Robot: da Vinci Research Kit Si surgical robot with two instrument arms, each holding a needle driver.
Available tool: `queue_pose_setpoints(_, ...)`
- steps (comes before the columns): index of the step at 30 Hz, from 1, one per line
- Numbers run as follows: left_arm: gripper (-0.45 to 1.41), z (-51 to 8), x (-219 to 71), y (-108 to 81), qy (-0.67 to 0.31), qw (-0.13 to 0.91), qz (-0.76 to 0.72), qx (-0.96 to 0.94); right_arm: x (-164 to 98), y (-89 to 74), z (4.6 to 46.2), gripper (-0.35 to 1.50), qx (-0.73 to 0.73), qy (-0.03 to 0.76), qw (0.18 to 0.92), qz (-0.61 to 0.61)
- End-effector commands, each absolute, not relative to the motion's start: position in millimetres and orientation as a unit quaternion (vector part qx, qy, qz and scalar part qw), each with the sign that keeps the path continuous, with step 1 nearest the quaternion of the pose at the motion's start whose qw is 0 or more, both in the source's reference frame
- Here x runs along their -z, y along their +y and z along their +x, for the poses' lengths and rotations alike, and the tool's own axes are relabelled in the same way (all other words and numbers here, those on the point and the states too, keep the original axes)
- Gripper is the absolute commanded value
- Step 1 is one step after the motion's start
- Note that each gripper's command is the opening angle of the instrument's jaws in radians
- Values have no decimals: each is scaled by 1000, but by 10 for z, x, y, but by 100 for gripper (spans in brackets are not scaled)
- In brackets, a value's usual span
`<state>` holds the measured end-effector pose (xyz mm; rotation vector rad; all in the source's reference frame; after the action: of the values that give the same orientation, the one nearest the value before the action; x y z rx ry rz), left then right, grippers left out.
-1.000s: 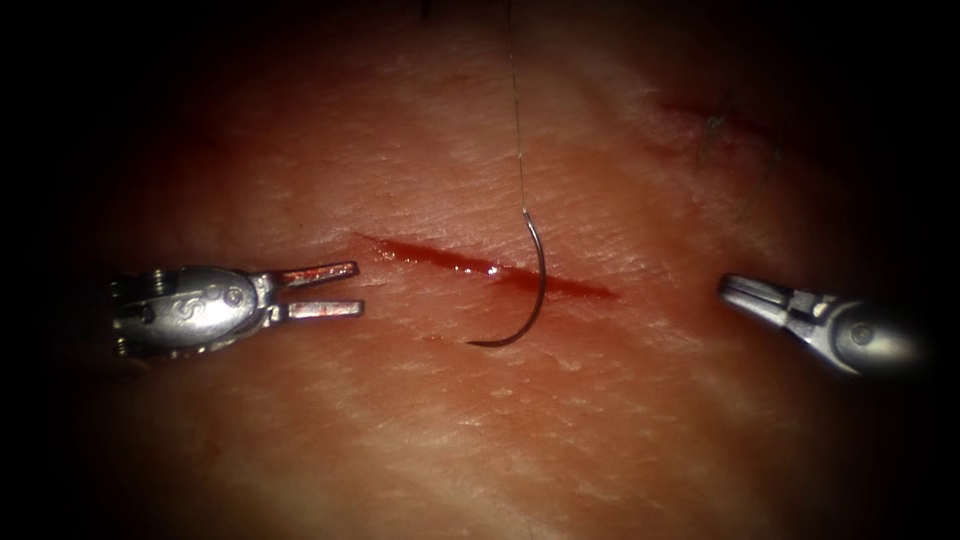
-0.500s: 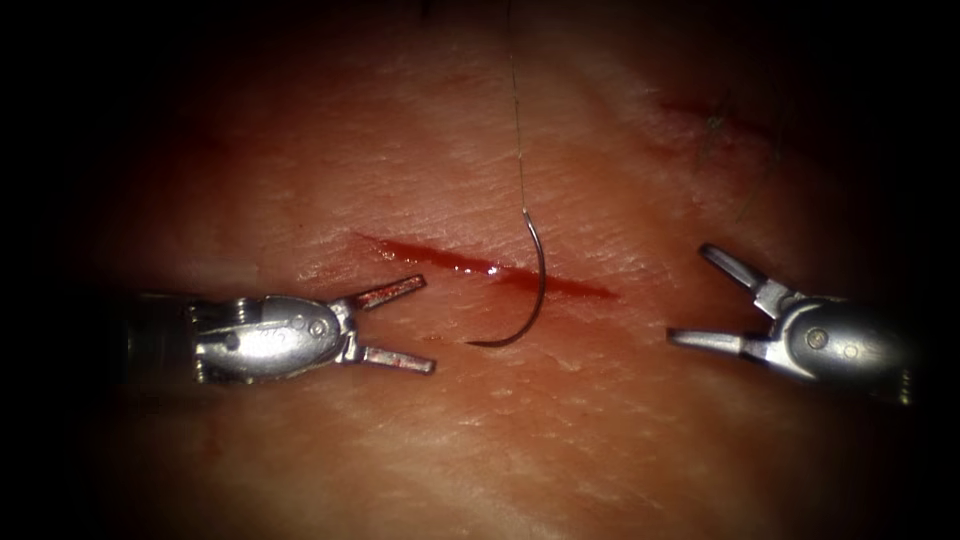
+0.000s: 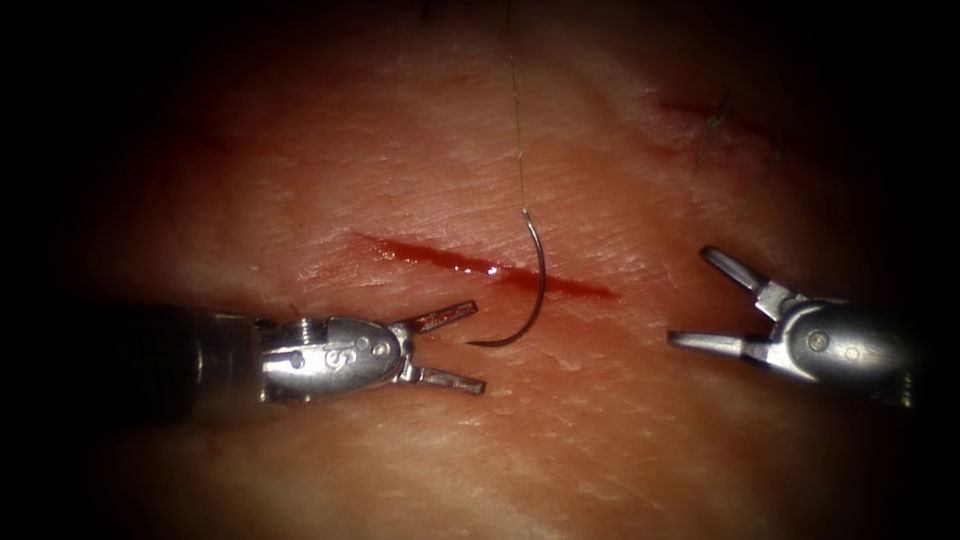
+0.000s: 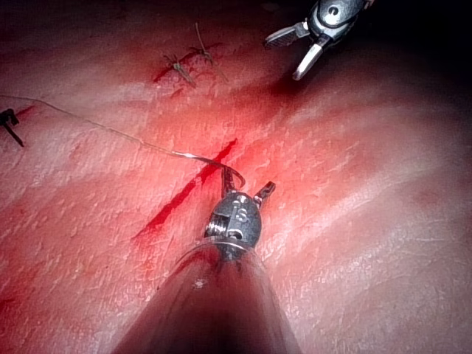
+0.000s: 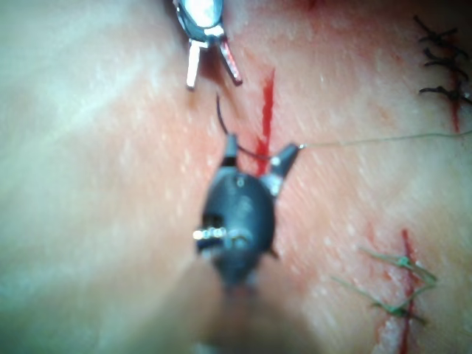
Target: Wound Closure
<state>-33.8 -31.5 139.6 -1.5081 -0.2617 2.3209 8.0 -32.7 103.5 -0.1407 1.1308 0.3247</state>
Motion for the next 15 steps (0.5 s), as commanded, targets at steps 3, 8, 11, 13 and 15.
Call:
queue_pose_setpoints(3,69,-346,-1406,-317,-95,176,-536,-820,-1041,-330,87,130,-152,534,829,-66)
queue_pose_setpoints(8,71,-350,-1413,-314,-94,174,-538,-819,-1041,-331,88,130,-151,533,830,-66)
queue_pose_setpoints(11,69,-355,-1417,-315,-96,170,-541,-818,-1041,-331,89,130,-149,532,830,-68)
queue_pose_setpoints(13,68,-358,-1420,-316,-97,167,-542,-818,-1041,-332,90,130,-149,532,830,-68)
queue_pose_setpoints(15,66,-361,-1423,-318,-98,164,-543,-818,-1041,-333,90,130,-149,531,832,-69)
